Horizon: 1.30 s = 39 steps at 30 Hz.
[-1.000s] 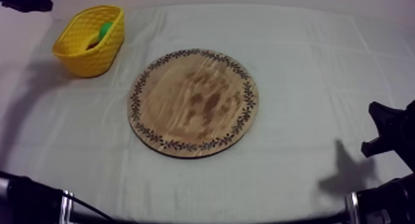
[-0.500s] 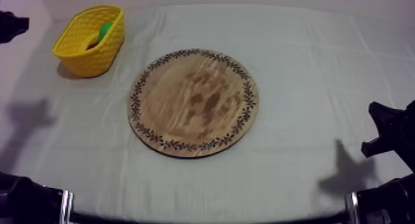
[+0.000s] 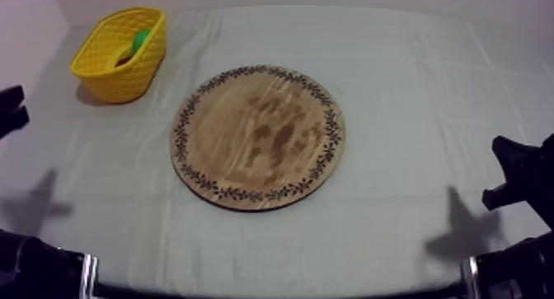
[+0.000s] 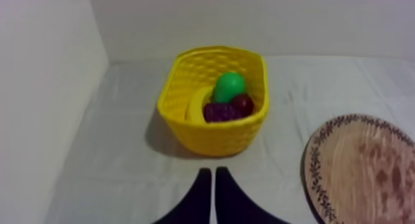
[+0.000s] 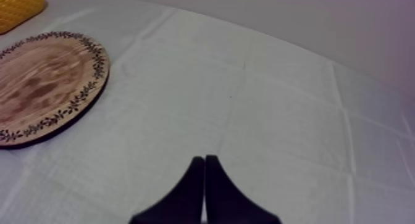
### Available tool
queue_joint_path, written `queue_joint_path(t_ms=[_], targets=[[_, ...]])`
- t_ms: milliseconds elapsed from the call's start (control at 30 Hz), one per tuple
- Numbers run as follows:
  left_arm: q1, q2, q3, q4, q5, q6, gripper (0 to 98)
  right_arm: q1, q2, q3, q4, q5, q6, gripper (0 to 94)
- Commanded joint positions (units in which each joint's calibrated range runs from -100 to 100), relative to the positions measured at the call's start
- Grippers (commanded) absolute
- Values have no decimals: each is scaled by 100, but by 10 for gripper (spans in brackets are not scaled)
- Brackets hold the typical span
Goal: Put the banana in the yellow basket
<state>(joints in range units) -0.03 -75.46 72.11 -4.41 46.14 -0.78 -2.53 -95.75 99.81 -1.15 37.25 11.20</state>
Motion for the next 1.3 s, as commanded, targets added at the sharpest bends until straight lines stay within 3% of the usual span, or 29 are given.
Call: queue_joint_path(t_ms=[0,533,1267], targets=[[-25,-648,713,-6,-81,1,0,0,0,-3,0,1,1,3],[-80,-1916,2234,-46,-171,121,0,0,0,-3,0,1,1,3],[-296,-2428,2408,84,-155,151,0,-8,0,-3,0,1,1,3]])
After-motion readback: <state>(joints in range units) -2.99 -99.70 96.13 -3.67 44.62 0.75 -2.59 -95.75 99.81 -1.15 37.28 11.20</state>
